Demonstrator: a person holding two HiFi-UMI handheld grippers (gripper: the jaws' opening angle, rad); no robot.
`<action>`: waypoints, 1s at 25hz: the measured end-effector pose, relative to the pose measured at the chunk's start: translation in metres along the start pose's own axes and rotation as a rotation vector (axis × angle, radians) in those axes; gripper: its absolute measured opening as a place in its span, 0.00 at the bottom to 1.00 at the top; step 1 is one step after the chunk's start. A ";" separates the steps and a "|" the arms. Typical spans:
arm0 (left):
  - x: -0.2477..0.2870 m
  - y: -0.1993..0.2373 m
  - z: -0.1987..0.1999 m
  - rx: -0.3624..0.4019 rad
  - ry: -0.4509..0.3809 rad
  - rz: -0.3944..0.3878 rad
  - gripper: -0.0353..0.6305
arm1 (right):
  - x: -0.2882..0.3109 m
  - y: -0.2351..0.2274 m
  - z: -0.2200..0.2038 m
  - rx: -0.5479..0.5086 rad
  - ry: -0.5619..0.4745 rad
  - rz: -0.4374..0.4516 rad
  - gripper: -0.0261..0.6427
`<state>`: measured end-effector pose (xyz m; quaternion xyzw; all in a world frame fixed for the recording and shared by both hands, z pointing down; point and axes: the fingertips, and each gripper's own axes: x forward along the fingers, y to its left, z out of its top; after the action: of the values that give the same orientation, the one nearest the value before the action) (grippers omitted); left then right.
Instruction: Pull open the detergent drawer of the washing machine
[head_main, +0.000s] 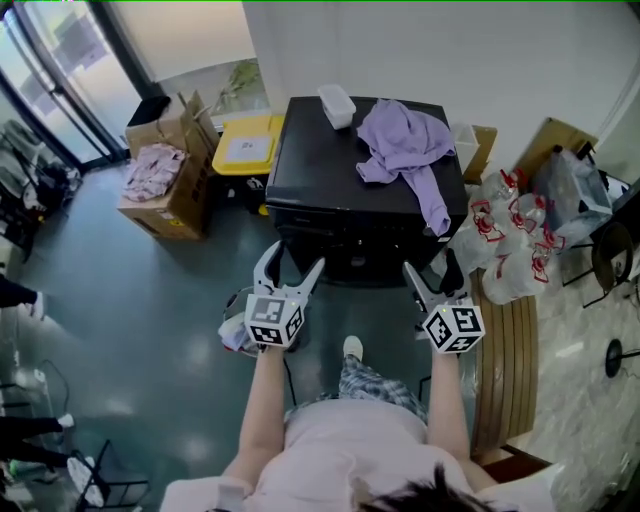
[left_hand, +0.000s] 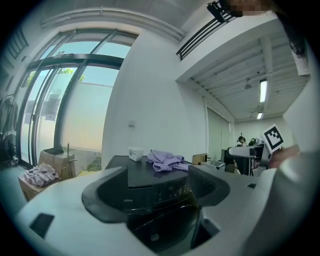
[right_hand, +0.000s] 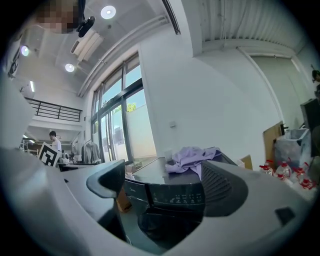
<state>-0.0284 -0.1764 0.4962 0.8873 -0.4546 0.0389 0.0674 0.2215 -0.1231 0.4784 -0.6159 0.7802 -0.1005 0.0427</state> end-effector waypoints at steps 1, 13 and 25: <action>0.011 0.006 0.002 0.002 0.000 0.008 0.60 | 0.014 -0.003 0.002 0.000 0.002 0.009 0.74; 0.086 0.065 0.019 0.002 0.002 0.057 0.60 | 0.127 -0.017 0.015 -0.003 0.024 0.073 0.74; 0.114 0.110 0.002 0.031 0.119 0.047 0.60 | 0.188 0.016 0.002 -0.063 0.114 0.181 0.74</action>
<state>-0.0514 -0.3312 0.5186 0.8734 -0.4699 0.1004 0.0795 0.1623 -0.3026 0.4835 -0.5372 0.8366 -0.1064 -0.0123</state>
